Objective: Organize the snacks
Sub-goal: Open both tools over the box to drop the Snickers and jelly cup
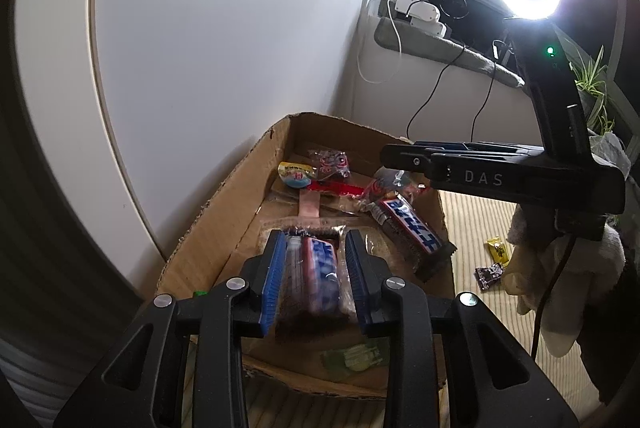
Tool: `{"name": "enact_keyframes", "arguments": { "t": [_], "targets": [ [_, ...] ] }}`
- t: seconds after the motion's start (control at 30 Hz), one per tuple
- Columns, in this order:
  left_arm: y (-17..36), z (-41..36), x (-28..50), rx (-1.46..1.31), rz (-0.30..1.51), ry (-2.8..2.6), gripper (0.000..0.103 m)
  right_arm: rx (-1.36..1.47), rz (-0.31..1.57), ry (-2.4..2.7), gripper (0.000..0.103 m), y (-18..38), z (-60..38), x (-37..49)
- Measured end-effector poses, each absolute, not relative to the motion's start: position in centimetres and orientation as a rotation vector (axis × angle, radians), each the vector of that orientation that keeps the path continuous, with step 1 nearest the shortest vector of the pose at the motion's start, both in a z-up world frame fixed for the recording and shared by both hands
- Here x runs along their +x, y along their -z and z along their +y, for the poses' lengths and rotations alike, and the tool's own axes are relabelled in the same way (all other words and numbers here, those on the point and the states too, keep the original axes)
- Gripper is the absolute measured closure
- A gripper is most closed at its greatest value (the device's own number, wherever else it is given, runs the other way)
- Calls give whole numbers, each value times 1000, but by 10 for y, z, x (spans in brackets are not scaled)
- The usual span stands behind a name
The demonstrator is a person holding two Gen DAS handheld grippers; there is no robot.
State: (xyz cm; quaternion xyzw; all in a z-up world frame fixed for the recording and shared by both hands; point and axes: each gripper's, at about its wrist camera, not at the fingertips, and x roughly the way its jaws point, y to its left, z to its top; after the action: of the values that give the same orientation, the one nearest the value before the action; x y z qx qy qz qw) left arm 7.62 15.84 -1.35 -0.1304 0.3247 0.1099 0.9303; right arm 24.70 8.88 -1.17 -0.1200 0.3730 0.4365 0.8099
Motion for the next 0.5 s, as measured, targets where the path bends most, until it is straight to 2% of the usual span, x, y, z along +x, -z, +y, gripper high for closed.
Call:
{"name": "enact_keyframes", "arguments": {
  "t": [0.03,0.1,0.13,0.2,0.23,0.3,0.37,0.43,0.5],
  "targets": [
    [13,158,76,-266,663,-226,73,-257,794,-930,55,11,89,247],
    [12,158,76,-264,661,-229,74,-250,786,-925,41,10,87,248],
    [13,158,76,-263,661,-231,73,-246,783,-923,39,9,87,248],
    [14,157,76,-260,664,-235,68,-243,782,-925,37,8,86,249],
    [14,157,75,-258,664,-238,63,-243,782,-925,35,8,86,249],
    [14,156,73,-256,662,-245,56,-246,775,-918,23,7,85,248],
    [13,155,72,-255,661,-249,48,-244,767,-916,18,6,84,247],
    [12,154,72,-250,658,-253,43,-244,761,-918,16,4,82,245],
    [11,152,71,-246,657,-254,42,-246,755,-913,11,2,81,244]
  ]
}}
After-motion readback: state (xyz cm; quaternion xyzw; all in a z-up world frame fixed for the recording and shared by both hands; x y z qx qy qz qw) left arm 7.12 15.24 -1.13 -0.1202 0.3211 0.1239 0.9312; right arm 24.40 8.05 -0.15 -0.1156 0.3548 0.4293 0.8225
